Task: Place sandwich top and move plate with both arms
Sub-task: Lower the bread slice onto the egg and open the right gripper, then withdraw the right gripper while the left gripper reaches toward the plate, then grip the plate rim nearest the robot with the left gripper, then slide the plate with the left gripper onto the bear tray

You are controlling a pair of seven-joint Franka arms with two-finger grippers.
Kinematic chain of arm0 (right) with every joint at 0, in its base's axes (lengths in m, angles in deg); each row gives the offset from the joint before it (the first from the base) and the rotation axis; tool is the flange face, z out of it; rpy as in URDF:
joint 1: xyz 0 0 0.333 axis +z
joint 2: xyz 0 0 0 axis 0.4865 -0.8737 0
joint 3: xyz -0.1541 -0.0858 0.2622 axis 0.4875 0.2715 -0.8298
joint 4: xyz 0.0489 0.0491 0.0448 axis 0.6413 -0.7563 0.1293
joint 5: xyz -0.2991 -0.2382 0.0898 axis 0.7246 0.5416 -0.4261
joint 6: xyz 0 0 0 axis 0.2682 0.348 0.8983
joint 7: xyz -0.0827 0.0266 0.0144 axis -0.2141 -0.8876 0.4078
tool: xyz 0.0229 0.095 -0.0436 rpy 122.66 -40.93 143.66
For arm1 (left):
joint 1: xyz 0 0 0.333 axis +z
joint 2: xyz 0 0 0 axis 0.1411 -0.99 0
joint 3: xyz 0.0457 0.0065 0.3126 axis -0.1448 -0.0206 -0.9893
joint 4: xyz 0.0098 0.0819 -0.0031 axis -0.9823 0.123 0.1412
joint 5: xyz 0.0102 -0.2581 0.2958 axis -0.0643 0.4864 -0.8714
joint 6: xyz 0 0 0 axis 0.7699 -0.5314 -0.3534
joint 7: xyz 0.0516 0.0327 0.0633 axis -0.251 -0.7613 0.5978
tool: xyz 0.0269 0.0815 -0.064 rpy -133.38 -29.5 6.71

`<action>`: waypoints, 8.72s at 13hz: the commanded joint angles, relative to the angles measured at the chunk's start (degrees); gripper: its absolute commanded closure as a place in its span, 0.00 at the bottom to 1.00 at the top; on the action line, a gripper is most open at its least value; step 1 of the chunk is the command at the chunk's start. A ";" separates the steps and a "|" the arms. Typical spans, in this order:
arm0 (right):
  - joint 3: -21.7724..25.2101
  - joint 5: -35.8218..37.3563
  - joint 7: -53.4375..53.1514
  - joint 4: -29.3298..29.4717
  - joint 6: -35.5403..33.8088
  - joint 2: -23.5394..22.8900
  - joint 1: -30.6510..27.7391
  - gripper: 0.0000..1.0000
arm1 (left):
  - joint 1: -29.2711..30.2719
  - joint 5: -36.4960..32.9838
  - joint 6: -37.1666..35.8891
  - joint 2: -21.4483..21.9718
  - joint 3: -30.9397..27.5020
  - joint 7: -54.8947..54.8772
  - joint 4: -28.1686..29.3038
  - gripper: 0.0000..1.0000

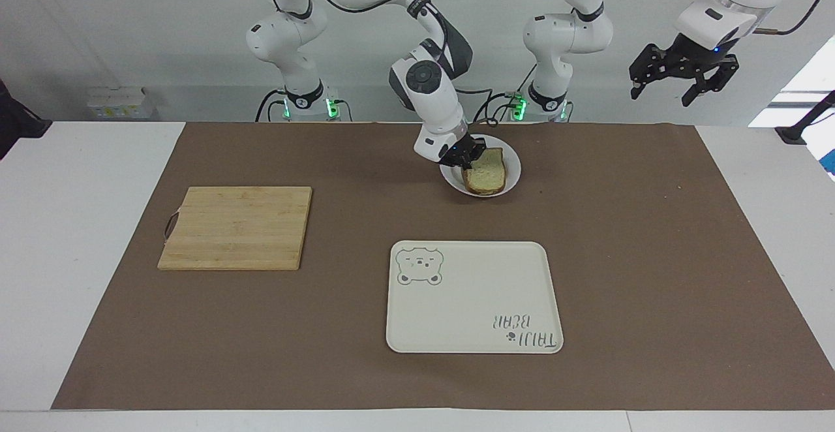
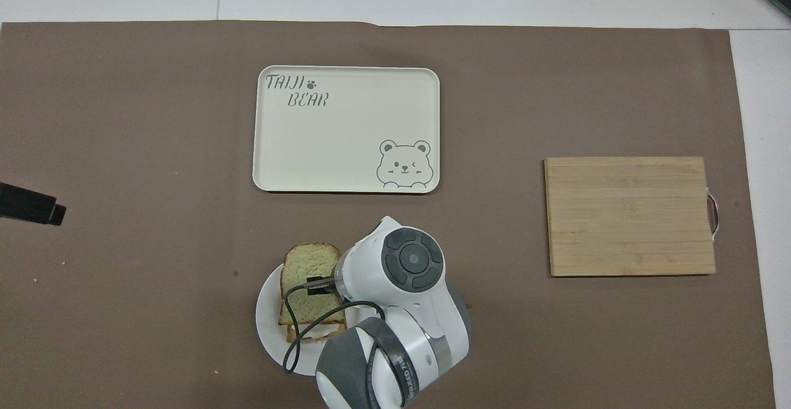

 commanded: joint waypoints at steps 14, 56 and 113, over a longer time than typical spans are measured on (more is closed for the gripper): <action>0.36 -0.45 0.07 -0.49 1.87 -2.14 1.20 0.00 | 0.38 -0.40 -0.14 1.31 0.19 0.26 1.29 0.00; 6.69 28.65 14.13 21.23 -40.76 18.08 -38.07 0.00 | 7.15 63.24 41.77 7.82 0.11 -41.39 70.71 0.35; 6.25 30.22 23.44 21.05 -44.19 18.43 -41.25 0.00 | -6.91 49.19 56.81 -25.67 1.07 -11.52 21.25 0.18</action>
